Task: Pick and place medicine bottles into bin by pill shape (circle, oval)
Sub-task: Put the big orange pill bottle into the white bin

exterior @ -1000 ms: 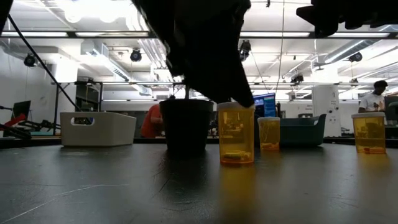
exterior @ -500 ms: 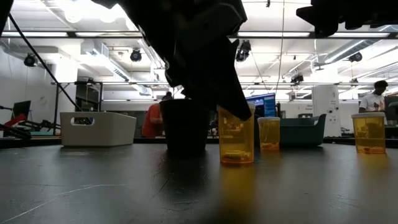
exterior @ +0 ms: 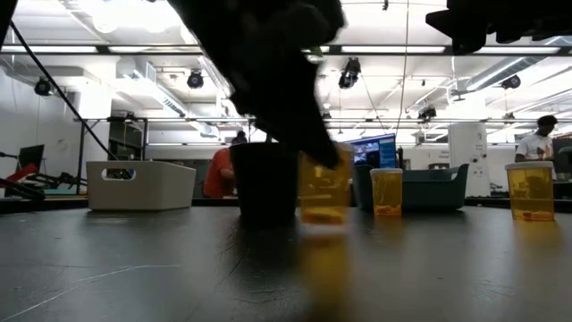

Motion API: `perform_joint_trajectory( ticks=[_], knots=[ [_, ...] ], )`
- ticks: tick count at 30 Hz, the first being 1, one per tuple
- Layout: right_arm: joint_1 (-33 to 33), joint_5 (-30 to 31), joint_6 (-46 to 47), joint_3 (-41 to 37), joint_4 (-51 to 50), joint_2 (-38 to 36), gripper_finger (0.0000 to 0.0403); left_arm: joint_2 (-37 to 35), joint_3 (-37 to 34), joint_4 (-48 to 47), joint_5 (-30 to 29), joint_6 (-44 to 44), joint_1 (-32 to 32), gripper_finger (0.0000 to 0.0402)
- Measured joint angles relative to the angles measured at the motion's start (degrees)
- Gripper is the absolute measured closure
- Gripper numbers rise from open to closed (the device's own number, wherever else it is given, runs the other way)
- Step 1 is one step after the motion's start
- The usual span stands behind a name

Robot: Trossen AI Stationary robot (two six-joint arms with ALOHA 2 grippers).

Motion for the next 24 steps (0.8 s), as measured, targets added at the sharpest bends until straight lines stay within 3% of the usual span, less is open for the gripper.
perform_joint_trajectory(
  ticks=[12,18,24],
  knots=[
    [-0.11,1.96,0.16,0.02,-0.81,0.08,0.0193,-18.06,0.02,-24.16,-3.88,-0.99,-2.99,0.0219],
    [-0.37,1.96,0.59,0.02,-0.94,0.00,0.0193,-27.36,-2.13,-37.69,-12.87,-9.74,-5.75,0.0218],
    [-0.37,1.96,0.63,0.02,-0.93,0.04,0.0193,-39.15,-10.81,-44.59,-18.04,-22.30,-5.82,0.0217]
  ],
)
